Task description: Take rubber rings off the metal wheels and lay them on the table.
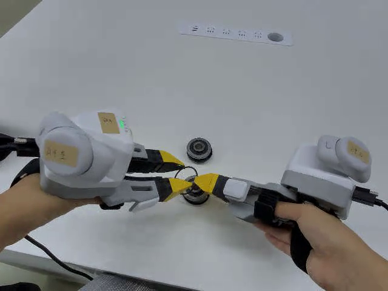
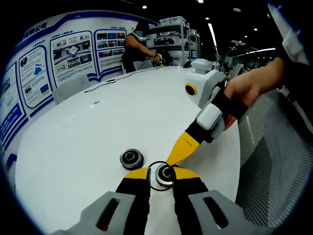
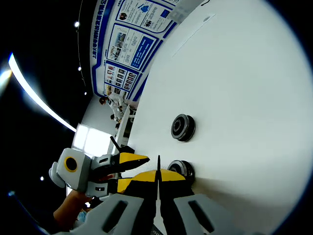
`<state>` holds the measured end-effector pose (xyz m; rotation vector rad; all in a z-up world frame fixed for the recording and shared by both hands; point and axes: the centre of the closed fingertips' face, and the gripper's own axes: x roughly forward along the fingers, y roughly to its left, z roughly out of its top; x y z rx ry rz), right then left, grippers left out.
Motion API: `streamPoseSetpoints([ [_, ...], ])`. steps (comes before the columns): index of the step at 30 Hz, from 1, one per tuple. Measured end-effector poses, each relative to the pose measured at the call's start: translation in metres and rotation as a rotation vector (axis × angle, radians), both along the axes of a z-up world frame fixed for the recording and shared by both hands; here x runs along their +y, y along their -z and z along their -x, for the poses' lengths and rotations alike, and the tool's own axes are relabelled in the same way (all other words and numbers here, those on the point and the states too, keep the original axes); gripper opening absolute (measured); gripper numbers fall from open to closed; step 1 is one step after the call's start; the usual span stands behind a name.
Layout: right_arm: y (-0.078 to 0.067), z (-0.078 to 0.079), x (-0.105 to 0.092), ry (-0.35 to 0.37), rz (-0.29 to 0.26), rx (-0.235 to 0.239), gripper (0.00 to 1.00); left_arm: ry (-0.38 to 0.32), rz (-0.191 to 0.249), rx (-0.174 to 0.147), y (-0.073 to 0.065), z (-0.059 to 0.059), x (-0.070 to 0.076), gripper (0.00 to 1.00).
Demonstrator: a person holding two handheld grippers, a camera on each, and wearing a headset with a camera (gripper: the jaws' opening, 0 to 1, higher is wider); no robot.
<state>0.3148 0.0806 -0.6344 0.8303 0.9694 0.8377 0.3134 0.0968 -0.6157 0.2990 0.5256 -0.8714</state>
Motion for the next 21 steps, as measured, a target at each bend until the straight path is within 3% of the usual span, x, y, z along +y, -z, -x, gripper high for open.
streamPoseSetpoints([
  [4,-0.003,-0.009,-0.011,0.037,-0.004,-0.007,0.02,-0.02,0.001,-0.007,-0.001,-0.002,0.005,0.19],
  [8,0.002,-0.02,-0.032,0.099,0.027,-0.012,0.02,-0.016,-0.015,-0.006,0.002,-0.002,0.005,0.19],
  [13,0.018,-0.029,-0.062,0.185,0.092,0.011,0.02,-0.009,-0.004,0.0,0.005,-0.001,-0.005,0.19],
  [14,0.024,-0.029,-0.069,0.203,0.13,0.016,0.02,-0.003,-0.004,0.001,0.006,0.0,-0.007,0.19],
  [21,0.032,-0.032,-0.089,0.253,0.215,0.005,0.02,0.011,-0.001,0.007,0.008,0.001,-0.014,0.19],
])
